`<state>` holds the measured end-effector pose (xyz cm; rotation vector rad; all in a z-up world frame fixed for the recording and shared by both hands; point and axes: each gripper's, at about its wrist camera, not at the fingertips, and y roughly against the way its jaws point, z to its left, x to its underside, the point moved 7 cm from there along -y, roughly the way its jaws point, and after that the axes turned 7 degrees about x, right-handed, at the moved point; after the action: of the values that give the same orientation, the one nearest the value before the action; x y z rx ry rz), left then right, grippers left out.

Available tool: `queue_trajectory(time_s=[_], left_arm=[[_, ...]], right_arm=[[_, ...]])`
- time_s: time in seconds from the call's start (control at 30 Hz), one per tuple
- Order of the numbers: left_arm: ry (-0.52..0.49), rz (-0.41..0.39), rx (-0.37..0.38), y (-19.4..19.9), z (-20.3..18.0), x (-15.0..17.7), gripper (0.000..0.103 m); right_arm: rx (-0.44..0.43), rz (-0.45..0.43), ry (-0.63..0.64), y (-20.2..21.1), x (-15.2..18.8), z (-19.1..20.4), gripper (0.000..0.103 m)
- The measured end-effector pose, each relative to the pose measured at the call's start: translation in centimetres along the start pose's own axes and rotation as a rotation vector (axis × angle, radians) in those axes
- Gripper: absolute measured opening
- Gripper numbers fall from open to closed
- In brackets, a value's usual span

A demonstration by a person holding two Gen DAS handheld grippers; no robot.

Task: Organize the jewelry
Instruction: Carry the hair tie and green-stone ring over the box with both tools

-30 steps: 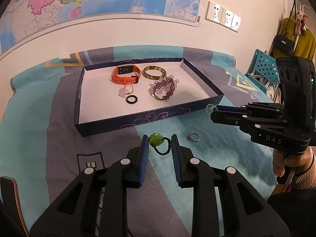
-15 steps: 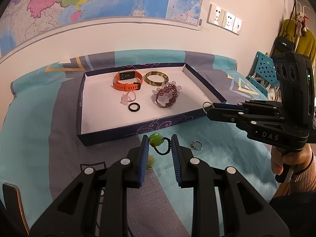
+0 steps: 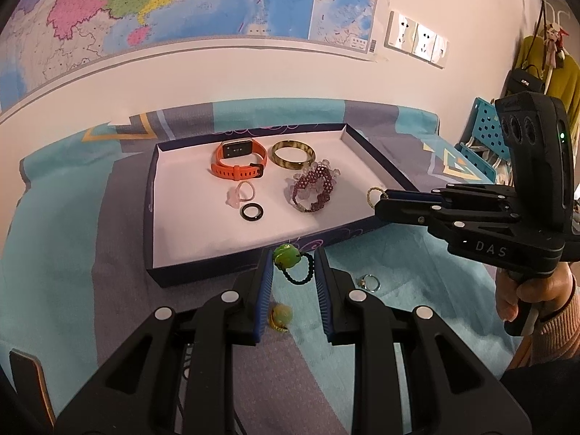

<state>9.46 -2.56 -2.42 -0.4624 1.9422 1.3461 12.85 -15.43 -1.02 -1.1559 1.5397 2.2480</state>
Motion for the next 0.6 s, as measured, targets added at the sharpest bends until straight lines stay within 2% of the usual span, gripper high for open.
queue_trajectory(time_s=[0.6], left_arm=[[0.003, -0.009, -0.017, -0.9, 1.1, -2.0, 0.023]], right_arm=[[-0.002, 0.024, 0.002, -2.0, -1.1, -0.3, 0.011]])
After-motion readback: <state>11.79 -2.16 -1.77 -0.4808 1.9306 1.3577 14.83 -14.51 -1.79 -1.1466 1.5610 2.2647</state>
